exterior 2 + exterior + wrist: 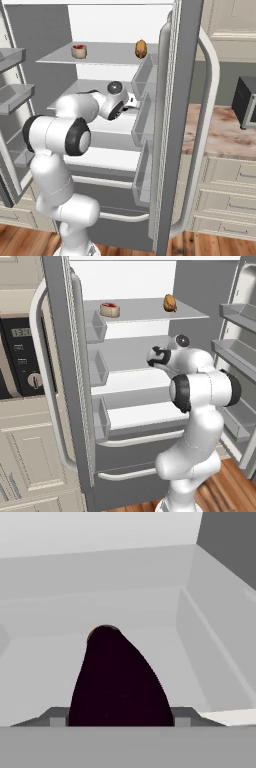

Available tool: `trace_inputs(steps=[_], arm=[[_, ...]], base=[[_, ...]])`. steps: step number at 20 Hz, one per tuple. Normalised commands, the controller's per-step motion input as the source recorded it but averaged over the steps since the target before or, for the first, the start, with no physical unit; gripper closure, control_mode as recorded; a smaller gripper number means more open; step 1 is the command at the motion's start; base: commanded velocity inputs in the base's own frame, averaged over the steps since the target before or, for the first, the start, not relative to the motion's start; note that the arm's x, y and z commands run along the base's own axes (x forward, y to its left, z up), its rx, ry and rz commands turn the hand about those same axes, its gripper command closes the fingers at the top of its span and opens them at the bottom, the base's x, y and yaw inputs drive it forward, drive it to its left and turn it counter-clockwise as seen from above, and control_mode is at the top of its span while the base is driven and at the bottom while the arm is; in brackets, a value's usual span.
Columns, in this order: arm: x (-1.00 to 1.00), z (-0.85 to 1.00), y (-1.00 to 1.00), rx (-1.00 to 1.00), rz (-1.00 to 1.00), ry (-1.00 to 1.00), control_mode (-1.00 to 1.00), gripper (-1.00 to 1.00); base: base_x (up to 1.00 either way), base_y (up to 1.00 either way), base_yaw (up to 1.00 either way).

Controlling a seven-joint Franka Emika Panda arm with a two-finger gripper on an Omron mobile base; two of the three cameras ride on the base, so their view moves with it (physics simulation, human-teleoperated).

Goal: Gather the eggplant and sweet potato from the fridge and place them on a tray on the dining counter. Then gather the steak and chicken drumstick from the fridge and place them on the other tray.

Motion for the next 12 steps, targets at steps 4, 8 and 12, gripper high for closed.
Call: trace_inputs(steps=[4,8,12], arm=[[-0.63,0.51,0.00,0.01,0.00,0.00,-1.00,1.00],[-0.58,0.62,0.11,0.00,0.01,0.01,-1.00,1.00],[-0.67,0.46,0.24,0.00,0.02,0.02,-1.00,1.00]], base=[[0.00,0.00,0.00],[0.00,0.00,0.00],[0.00,0.00,0.00]])
